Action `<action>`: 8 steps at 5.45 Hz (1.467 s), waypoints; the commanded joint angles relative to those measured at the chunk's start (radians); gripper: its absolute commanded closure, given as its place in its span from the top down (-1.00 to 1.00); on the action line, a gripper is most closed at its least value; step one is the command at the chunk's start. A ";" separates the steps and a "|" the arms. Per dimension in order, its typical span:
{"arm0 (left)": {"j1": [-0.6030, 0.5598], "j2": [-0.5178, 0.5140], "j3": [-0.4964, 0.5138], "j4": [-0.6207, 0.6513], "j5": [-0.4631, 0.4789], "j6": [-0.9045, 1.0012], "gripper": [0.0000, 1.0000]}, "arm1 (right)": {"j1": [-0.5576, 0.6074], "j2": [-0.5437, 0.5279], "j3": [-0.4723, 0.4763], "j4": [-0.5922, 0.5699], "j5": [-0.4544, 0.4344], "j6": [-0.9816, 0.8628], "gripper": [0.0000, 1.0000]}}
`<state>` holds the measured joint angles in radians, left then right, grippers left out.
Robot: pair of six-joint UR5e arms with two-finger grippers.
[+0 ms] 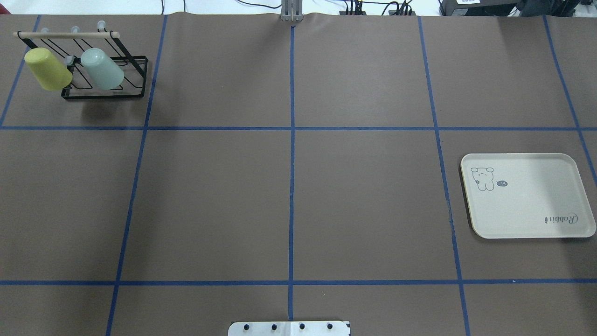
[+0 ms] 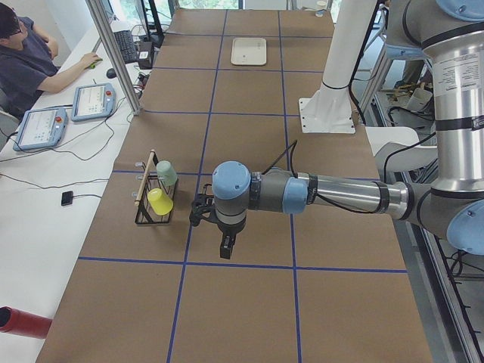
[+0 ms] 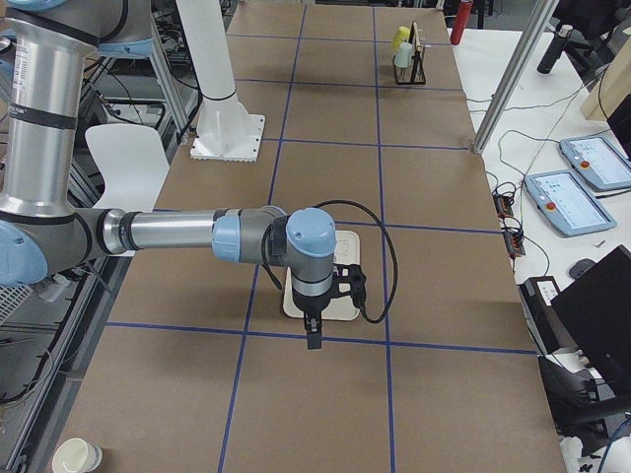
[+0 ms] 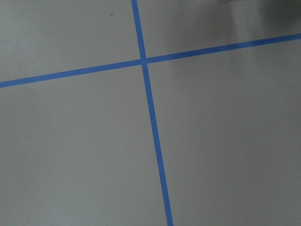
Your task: Left arm grabs green cup and hands to right arm on tray
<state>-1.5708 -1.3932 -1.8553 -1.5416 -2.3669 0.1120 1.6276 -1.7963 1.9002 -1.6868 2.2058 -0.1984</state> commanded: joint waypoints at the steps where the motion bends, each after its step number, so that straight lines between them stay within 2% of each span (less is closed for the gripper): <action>1: 0.000 0.000 -0.019 -0.003 0.003 0.000 1.00 | 0.000 -0.005 0.028 -0.011 -0.001 -0.001 1.00; 3: 0.000 -0.030 -0.013 -0.006 0.002 -0.011 1.00 | 0.000 0.008 0.031 0.002 0.030 0.011 1.00; 4: 0.000 -0.094 -0.010 -0.012 -0.006 -0.009 1.00 | 0.000 0.024 0.025 0.031 0.054 0.014 1.00; 5: 0.000 -0.183 0.023 -0.014 -0.002 -0.012 1.00 | 0.000 0.018 0.016 0.073 0.089 0.016 1.00; 6: 0.000 -0.243 0.051 -0.015 -0.008 -0.012 1.00 | 0.000 0.026 -0.019 0.123 0.088 0.007 1.00; 7: 0.002 -0.265 0.073 -0.018 -0.008 -0.012 1.00 | 0.000 0.021 -0.071 0.225 0.103 0.016 1.00; 8: 0.003 -0.301 0.076 -0.038 -0.006 -0.011 1.00 | 0.000 0.021 -0.085 0.258 0.132 0.017 1.00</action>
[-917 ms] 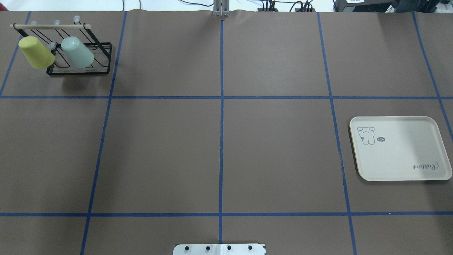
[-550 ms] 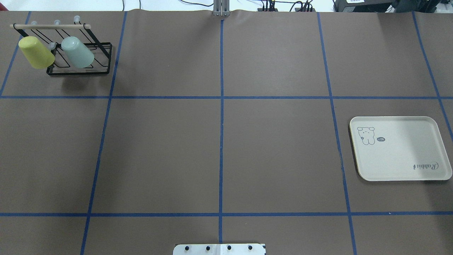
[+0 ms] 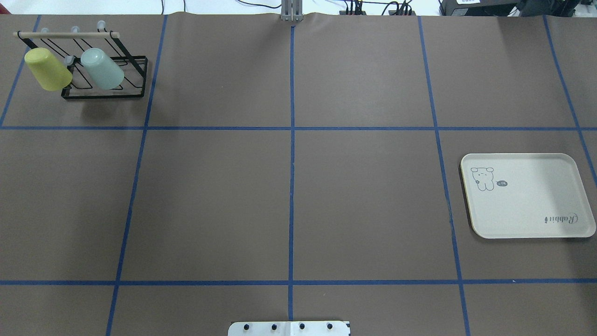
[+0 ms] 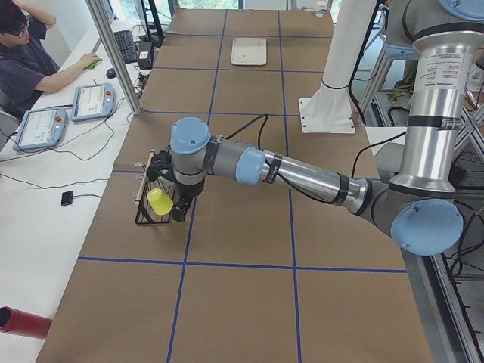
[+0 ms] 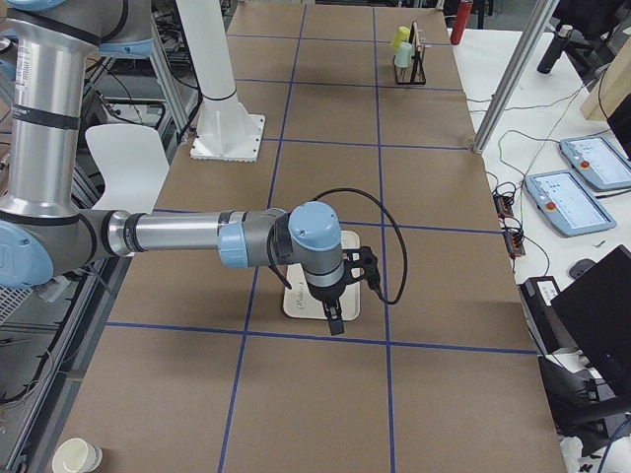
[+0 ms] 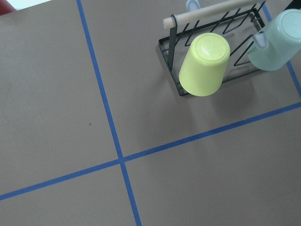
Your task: Left arm grabs green cup and hands to right arm on tray
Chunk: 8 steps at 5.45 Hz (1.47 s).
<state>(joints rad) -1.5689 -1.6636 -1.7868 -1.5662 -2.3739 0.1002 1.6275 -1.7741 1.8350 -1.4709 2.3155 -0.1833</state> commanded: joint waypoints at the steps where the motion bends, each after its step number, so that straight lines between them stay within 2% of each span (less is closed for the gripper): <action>1: 0.024 -0.036 0.013 -0.119 0.002 -0.020 1.00 | 0.000 0.007 -0.022 0.075 0.081 0.002 1.00; 2: 0.093 -0.112 0.036 -0.165 0.007 -0.125 1.00 | -0.032 0.015 -0.022 0.155 0.119 0.008 1.00; 3: 0.133 -0.202 0.074 -0.190 0.007 -0.286 1.00 | -0.038 0.059 -0.028 0.159 0.158 0.078 0.99; 4: 0.198 -0.249 0.089 -0.195 0.013 -0.401 1.00 | -0.060 0.109 -0.034 0.159 0.159 0.175 0.99; 5: 0.251 -0.298 0.130 -0.198 0.087 -0.497 1.00 | -0.090 0.154 -0.064 0.159 0.159 0.201 0.99; 6: 0.324 -0.352 0.177 -0.195 0.181 -0.552 1.00 | -0.103 0.168 -0.072 0.161 0.159 0.212 0.99; 7: 0.369 -0.401 0.270 -0.199 0.206 -0.560 1.00 | -0.103 0.168 -0.072 0.161 0.160 0.212 0.99; 8: 0.394 -0.415 0.318 -0.207 0.208 -0.560 1.00 | -0.103 0.168 -0.072 0.162 0.160 0.212 0.99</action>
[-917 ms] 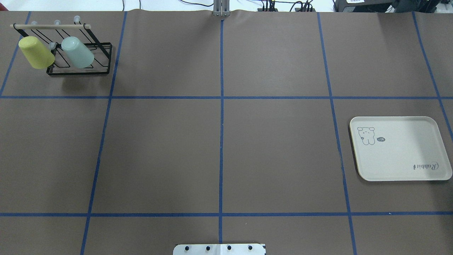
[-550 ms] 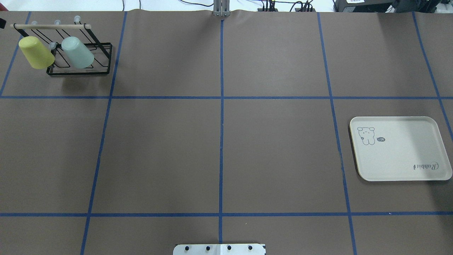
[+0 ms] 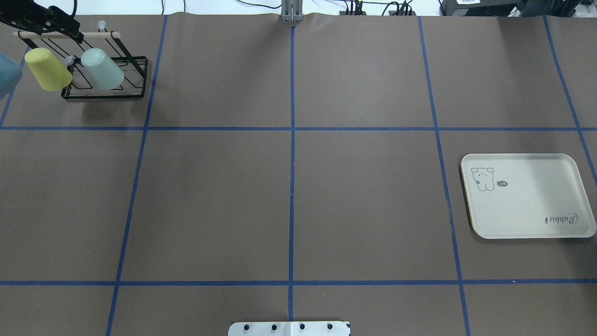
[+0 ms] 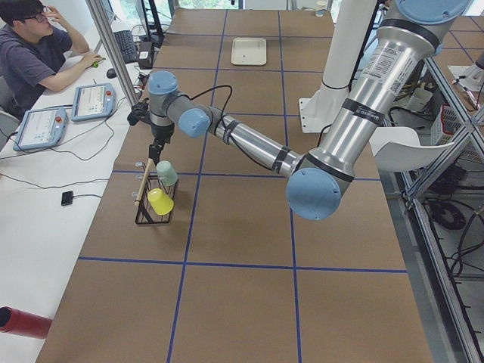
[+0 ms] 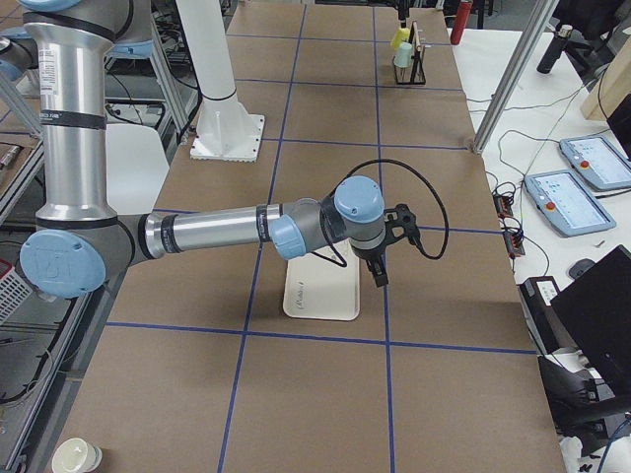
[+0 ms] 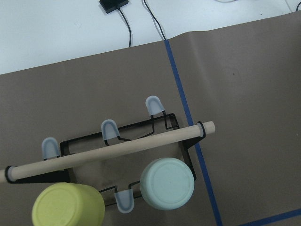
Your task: Left arm grabs green cup and hands to right arm on tray
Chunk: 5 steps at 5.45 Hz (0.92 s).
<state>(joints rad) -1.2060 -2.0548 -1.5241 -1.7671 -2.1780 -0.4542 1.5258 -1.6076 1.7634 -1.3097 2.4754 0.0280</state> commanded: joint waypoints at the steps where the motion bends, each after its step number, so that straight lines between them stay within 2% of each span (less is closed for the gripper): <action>1: 0.048 -0.031 0.115 -0.055 0.014 -0.006 1.00 | -0.001 0.003 -0.002 0.001 -0.001 0.001 0.99; 2: 0.065 -0.031 0.151 -0.084 0.015 -0.007 1.00 | -0.001 0.003 -0.002 0.001 0.000 0.001 0.99; 5: 0.078 -0.041 0.168 -0.084 0.018 -0.008 1.00 | -0.001 0.003 -0.002 0.001 0.000 0.001 0.99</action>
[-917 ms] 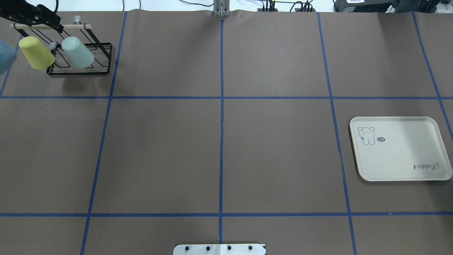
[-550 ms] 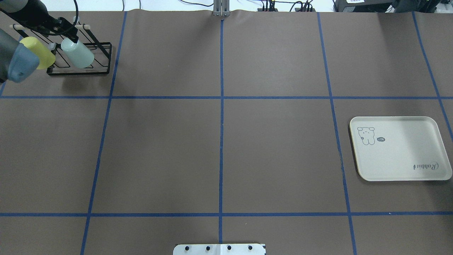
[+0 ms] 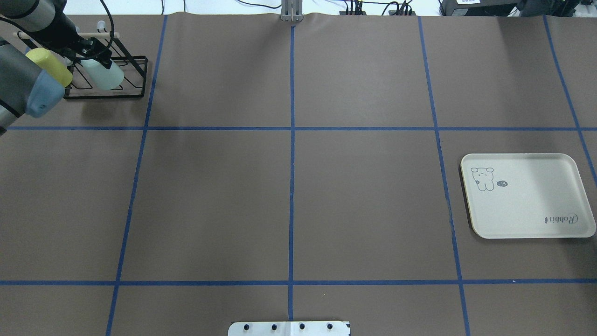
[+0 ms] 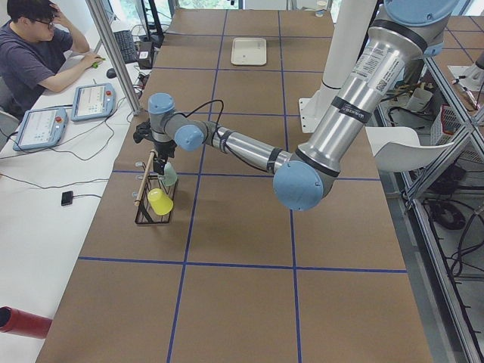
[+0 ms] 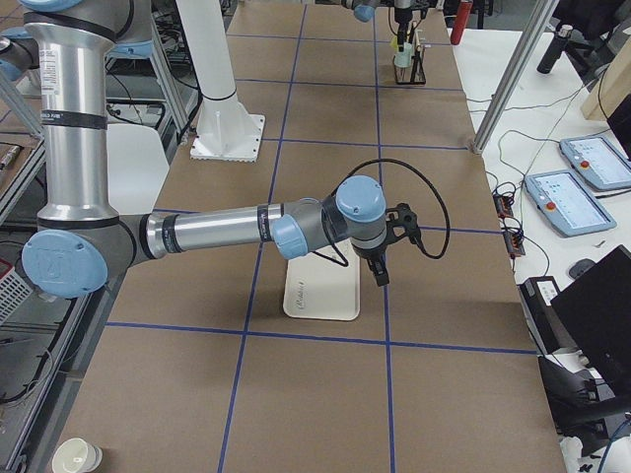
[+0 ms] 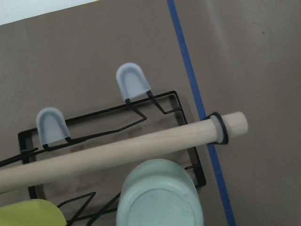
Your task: Left arm grabs green cup and hands to right arm on tray
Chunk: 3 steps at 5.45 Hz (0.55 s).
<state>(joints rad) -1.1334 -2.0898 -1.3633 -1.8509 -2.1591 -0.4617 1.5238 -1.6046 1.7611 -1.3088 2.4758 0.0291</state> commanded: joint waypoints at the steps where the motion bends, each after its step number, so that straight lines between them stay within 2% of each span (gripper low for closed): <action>1: 0.006 -0.025 0.024 -0.001 0.001 0.000 1.00 | -0.001 0.000 0.000 0.000 0.000 0.000 0.99; 3: 0.006 -0.033 0.052 -0.002 0.001 0.006 1.00 | -0.001 0.000 0.000 0.000 0.000 0.000 0.99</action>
<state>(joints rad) -1.1276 -2.1205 -1.3199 -1.8527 -2.1584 -0.4589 1.5240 -1.6046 1.7616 -1.3085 2.4759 0.0299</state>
